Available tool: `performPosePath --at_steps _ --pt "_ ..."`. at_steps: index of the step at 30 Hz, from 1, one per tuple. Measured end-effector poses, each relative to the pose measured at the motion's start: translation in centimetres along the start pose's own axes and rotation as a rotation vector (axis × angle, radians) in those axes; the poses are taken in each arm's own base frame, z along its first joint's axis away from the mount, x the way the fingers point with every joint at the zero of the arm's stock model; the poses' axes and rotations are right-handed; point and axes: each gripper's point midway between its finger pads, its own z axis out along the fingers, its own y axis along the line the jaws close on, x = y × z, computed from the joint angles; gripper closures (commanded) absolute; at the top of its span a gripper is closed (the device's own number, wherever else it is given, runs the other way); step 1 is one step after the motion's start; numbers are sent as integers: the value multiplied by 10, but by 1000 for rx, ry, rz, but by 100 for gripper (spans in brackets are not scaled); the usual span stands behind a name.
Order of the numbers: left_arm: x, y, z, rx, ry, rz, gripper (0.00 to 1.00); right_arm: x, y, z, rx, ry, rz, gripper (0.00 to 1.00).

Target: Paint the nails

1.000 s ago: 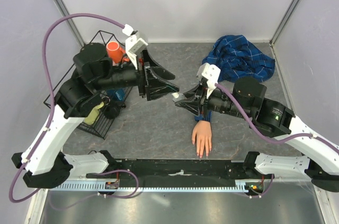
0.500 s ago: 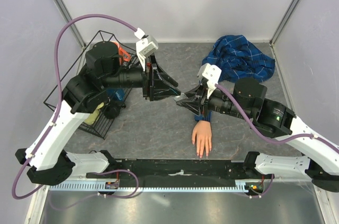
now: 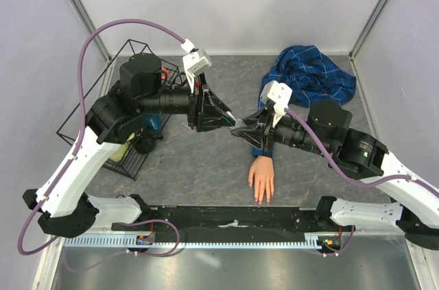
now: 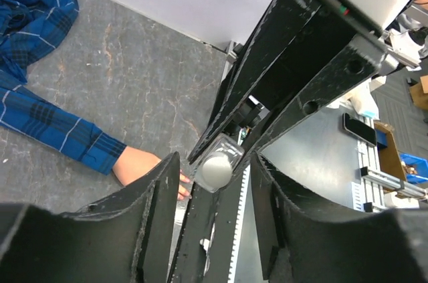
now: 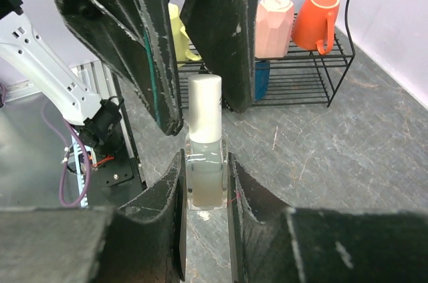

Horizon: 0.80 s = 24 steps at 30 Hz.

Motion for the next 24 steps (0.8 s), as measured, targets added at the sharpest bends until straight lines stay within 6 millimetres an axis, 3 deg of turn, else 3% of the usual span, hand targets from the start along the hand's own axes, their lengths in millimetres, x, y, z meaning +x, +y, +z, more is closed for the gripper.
performPosePath --at_steps 8,14,17,19,20,22,23,24 --pt "0 -2 0 13 1 8 63 -2 0 -3 0 -8 0 100" --pt "1 -6 -1 36 5 9 98 -3 0 -3 2 -9 -1 100" --pt "1 -6 -1 40 6 11 98 -3 -1 -3 6 -10 -5 98" --pt "0 -6 -1 40 4 13 98 -3 -2 -4 11 -11 -7 88" --pt "0 -6 -1 40 3 15 98 -3 -2 -4 12 -12 -8 73" --pt "0 -6 -1 36 0 22 98 -3 -3 -4 20 -12 -8 52" --pt "-1 -5 -1 32 -1 26 98 -3 -4 -4 25 -13 -9 36" --pt "0 -4 -1 27 0 33 98 -4 -6 -4 39 -14 -7 29"
